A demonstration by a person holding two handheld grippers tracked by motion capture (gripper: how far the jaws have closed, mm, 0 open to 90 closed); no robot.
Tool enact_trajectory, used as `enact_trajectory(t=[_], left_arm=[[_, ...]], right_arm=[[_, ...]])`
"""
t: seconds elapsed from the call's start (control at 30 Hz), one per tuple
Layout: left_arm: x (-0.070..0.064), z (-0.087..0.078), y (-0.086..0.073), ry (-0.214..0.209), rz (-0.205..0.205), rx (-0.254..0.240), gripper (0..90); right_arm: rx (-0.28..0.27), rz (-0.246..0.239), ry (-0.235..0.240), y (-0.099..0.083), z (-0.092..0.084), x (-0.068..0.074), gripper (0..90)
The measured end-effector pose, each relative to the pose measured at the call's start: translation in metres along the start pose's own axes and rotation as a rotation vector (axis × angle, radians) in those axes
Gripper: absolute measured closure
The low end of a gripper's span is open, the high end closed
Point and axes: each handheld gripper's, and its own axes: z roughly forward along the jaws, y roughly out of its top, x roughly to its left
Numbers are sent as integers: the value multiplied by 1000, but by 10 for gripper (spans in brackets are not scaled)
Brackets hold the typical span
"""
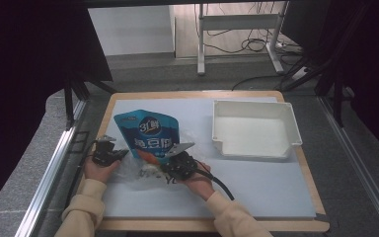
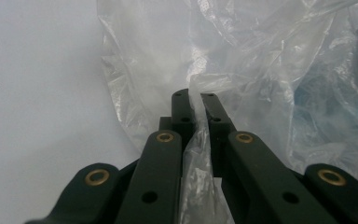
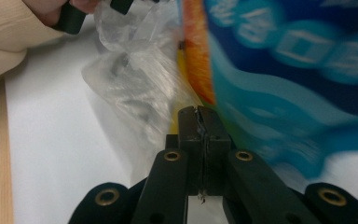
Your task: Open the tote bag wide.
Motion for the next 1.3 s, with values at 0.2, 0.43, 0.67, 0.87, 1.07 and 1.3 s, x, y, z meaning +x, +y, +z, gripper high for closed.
enact_trajectory(t=[0.2, 0.43, 0.67, 0.87, 1.07, 1.3], left_arm=[[1, 0, 0, -4, 5, 1, 867], [0, 0, 0, -3, 5, 4, 866], [0, 0, 0, -2, 6, 4, 866], [0, 0, 0, -3, 7, 4, 866], [0, 0, 0, -4, 9, 4, 866], [0, 0, 0, -3, 9, 4, 868]], right_arm=[[71, -24, 31, -6, 24, 13, 884], [110, -47, 77, -22, 25, 24, 888], [-12, -60, 19, 2, 8, 21, 888], [-5, -53, 2, 13, 26, 20, 887], [57, -64, 34, 6, 55, 29, 888], [77, -78, 70, -4, 55, 35, 889]])
